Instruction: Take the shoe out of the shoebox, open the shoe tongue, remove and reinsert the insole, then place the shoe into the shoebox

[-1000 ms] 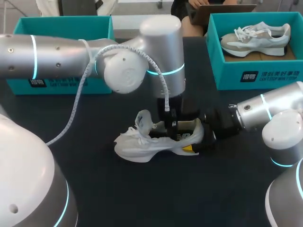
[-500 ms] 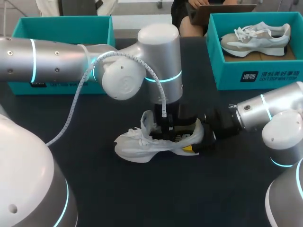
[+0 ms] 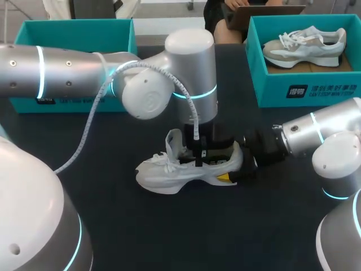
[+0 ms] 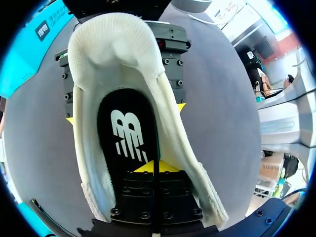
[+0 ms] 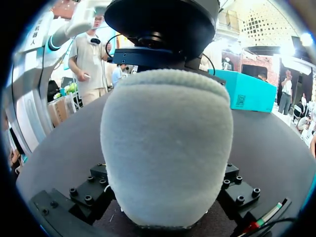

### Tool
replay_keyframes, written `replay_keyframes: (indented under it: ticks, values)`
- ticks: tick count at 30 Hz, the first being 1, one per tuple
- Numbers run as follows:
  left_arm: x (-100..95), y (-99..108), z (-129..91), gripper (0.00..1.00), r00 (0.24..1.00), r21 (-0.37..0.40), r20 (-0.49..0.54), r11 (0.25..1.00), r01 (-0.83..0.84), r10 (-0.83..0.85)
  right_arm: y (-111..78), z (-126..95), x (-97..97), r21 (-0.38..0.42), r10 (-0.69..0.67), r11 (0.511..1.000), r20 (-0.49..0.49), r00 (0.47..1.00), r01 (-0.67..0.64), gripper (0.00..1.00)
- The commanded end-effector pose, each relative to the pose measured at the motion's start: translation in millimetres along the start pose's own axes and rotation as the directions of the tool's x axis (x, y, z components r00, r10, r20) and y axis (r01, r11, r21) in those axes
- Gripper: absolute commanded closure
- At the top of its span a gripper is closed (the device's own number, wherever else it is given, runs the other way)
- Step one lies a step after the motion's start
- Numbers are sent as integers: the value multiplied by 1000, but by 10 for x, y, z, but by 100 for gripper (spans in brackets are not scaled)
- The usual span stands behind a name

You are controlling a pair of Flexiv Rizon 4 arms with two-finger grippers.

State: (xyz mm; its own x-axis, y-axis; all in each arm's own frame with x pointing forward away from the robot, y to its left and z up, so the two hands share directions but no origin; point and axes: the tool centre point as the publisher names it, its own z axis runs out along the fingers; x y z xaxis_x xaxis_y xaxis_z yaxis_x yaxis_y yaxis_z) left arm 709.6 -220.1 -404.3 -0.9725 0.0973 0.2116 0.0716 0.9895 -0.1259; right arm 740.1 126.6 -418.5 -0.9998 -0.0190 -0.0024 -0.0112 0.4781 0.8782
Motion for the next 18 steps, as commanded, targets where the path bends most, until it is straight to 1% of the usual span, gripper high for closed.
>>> replay_keyframes:
  ticks: [1, 7, 12, 15, 18]
  values:
    - [67, 97, -56, 100, 1000, 13, 17, 1000, 4, -4, -45, 46, -18, 3, 2, 1000, 1, 1000, -2, 100]
    - [49, 142, -167, 100, 999, 25, 30, 1000, 15, -16, -45, 46, -18, 3, 2, 1000, 1, 1000, -2, 100]
    - [18, 170, -239, 100, 999, 35, 20, 999, 26, -27, -45, 46, -18, 3, 2, 1000, 1, 1000, -2, 100]
    - [45, 187, -327, 100, 1000, 63, -4, 998, 32, -31, -45, 46, -18, 3, 2, 1000, 1, 1000, -2, 100]
    - [73, 199, -411, 100, 999, 88, 0, 995, 42, -42, -45, 46, -18, 3, 2, 1000, 1, 1000, -2, 100]
